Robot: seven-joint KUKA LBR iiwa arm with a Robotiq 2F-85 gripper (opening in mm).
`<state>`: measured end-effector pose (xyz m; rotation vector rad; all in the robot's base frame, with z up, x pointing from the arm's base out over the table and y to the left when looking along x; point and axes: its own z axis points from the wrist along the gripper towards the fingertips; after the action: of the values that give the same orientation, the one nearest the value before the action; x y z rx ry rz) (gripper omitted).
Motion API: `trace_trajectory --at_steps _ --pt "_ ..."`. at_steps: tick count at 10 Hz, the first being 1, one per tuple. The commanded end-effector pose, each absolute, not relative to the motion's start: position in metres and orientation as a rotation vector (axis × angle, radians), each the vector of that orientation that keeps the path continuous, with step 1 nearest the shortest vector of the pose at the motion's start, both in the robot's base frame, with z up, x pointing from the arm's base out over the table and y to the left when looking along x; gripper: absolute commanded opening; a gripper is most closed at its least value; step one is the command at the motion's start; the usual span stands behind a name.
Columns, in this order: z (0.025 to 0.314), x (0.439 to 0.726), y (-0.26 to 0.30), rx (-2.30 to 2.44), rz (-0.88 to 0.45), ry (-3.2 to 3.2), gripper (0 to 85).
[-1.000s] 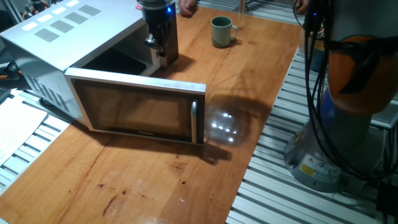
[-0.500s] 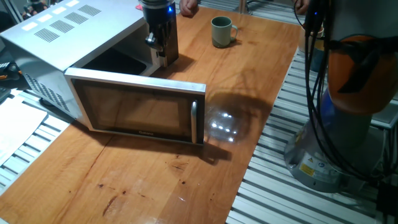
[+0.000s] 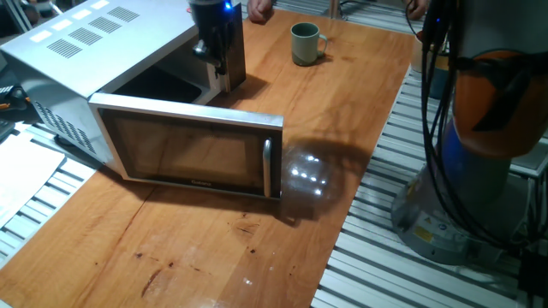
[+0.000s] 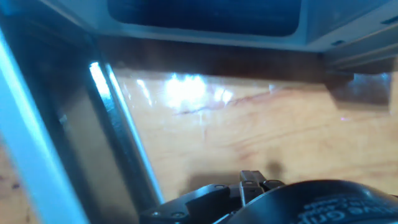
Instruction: Put the bowl into the microwave
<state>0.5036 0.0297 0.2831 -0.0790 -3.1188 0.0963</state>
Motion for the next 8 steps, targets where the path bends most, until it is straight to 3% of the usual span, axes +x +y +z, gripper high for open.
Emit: trace_trajectory --at_steps 1,5,8 --pt "0.385 0.504 0.030 -0.084 0.095 -3.097 0.0" --pt "0.415 0.505 0.010 -0.058 0.063 -3.076 0.0" --pt "0.419 0.505 0.006 -0.081 0.043 -3.080 0.0"
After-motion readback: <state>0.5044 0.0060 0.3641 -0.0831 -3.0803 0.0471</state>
